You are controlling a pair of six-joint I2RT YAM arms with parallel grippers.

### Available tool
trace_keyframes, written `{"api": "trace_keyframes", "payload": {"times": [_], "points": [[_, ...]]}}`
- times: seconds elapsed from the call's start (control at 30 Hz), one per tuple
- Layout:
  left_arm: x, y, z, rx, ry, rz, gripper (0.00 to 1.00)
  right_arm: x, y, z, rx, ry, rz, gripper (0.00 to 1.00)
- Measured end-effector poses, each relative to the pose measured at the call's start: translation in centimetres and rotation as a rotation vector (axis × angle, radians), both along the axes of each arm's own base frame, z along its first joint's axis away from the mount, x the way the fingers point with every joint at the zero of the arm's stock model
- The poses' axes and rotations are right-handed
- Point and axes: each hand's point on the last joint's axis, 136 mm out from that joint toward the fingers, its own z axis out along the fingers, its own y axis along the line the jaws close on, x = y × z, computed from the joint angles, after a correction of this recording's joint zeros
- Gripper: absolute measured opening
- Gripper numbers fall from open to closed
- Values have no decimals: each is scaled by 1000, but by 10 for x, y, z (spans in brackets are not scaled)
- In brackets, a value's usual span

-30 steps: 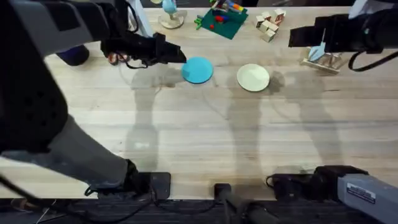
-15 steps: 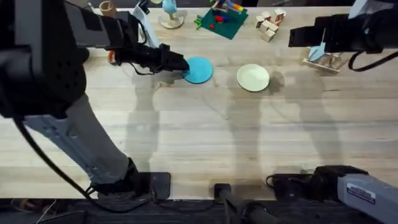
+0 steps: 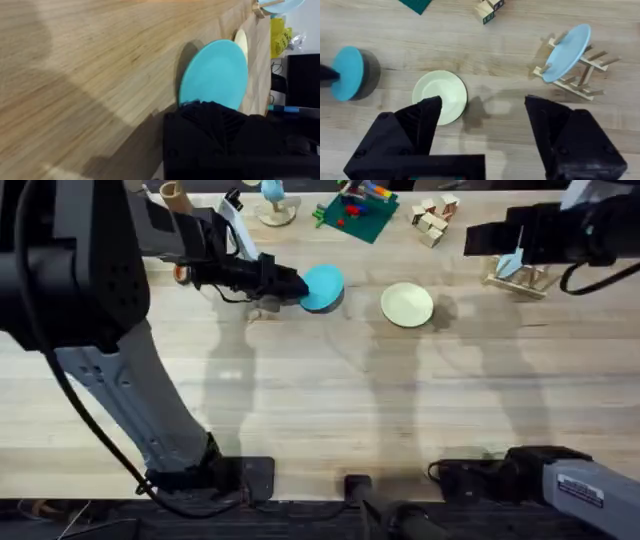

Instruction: Pick up the plates from the table one by one and place each into a slot on the dish rack.

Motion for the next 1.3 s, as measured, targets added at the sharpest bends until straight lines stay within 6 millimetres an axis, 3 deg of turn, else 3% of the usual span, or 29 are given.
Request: {"api": "trace_keyframes", "payload": {"times": [0.3,0.53,0.77,0.93,1.1,1.3], "points": [[0,0,0,0,0,0,40,0,2,0,13,-1,1,996],[0,0,0,0,0,0,41,13,27,4,159,-28,41,995],[0,0,0,0,1,0,41,44,76,-24,299,22,123,995],[0,0,0,0,0,0,41,59,121,-46,359,49,191,995],[0,0,0,0,0,0,41,69,161,-70,425,85,215,995],[0,0,0,0,1,0,41,73,192,-106,487,161,191,995]]}}
